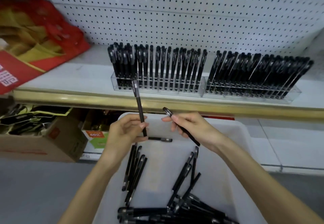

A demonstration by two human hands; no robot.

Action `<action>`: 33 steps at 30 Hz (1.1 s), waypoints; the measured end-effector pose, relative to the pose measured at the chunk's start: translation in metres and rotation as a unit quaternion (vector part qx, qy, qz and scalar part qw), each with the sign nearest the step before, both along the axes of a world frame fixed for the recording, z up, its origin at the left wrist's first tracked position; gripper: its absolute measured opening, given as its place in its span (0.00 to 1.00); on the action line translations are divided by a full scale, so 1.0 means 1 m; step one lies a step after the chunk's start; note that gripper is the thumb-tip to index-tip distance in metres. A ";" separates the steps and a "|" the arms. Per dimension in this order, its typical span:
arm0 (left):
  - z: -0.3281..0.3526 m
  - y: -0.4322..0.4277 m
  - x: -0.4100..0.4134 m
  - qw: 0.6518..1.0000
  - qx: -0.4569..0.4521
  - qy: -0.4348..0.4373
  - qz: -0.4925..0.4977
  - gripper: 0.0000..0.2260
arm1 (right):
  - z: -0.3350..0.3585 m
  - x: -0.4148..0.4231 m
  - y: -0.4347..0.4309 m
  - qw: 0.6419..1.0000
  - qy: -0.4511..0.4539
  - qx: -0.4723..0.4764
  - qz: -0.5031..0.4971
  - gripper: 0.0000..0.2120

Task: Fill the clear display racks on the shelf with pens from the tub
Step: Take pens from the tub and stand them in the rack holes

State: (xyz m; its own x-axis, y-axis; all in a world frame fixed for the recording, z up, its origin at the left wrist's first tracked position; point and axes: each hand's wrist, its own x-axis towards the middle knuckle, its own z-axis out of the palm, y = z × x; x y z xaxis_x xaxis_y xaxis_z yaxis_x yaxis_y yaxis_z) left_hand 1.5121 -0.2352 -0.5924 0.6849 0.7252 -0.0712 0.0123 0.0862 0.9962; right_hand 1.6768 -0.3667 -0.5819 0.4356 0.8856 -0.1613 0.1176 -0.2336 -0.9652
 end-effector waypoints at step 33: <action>0.008 0.081 0.007 0.997 -0.017 -0.034 0.069 0.06 | 0.056 0.039 0.163 0.861 -0.391 0.269 -0.182 0.21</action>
